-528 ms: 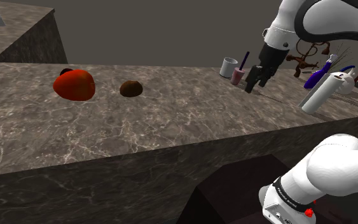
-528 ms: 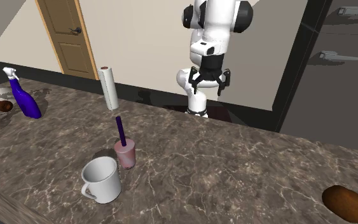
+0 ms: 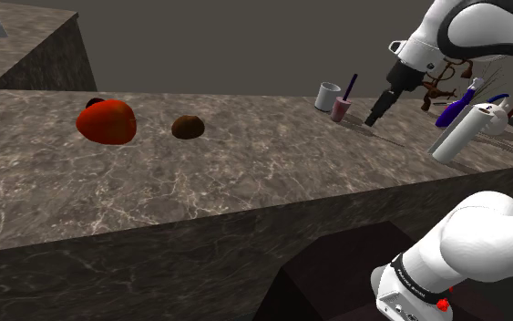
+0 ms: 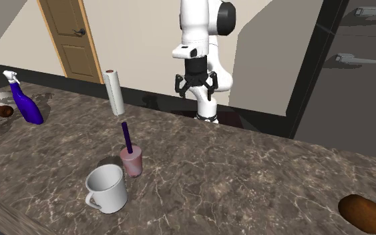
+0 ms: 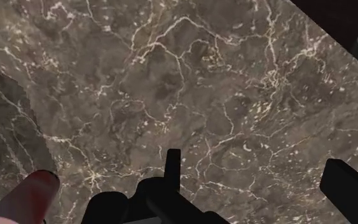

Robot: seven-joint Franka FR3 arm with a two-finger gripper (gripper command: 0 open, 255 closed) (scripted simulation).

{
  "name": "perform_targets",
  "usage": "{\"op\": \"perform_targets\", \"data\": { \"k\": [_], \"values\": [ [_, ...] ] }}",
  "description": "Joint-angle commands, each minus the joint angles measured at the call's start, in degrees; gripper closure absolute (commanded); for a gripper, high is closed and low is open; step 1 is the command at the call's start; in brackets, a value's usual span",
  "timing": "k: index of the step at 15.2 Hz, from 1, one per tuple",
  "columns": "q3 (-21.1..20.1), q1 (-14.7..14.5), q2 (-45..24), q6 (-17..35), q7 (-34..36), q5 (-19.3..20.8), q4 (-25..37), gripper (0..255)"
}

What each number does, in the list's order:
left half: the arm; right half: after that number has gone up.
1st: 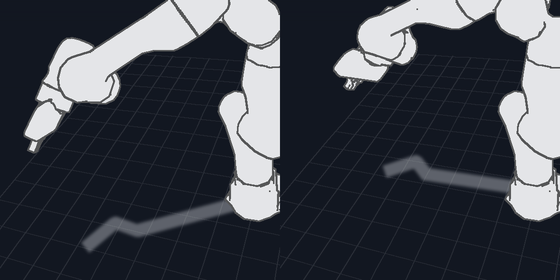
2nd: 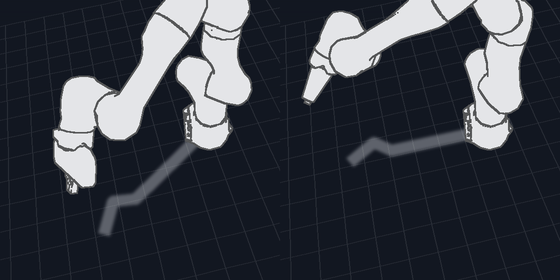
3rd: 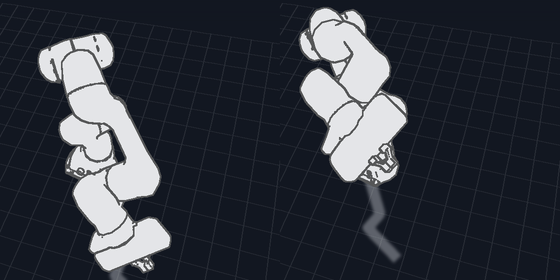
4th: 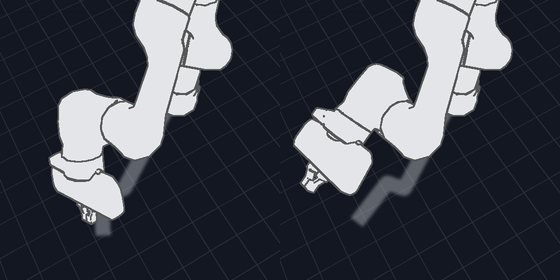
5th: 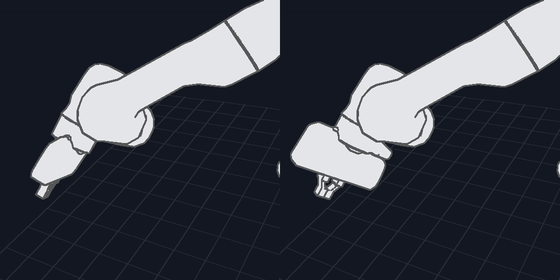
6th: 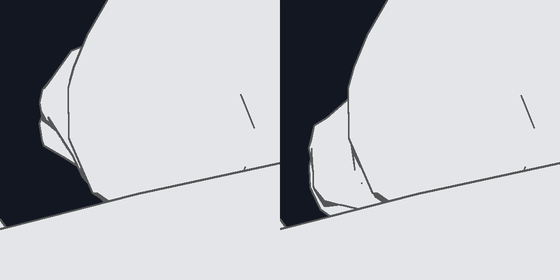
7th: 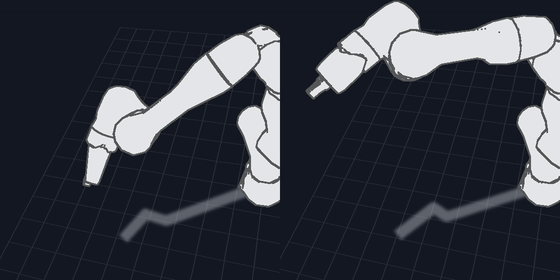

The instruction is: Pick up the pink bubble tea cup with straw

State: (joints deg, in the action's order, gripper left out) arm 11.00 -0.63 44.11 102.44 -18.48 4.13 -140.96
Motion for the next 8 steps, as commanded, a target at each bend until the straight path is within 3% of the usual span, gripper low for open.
{"op": "perform_targets", "data": {
  "k": [1, 5, 8],
  "values": [
    [5.1, -0.9, -0.9, 2.1, -8.1, 0.5, 0.5, 0],
    [15.5, -4.2, -5.5, 5.7, -23.6, -0.4, 4.0, 0],
    [23.8, -8.5, -10.7, 7.2, -35.7, -3.1, 8.6, 0]
  ]
}}
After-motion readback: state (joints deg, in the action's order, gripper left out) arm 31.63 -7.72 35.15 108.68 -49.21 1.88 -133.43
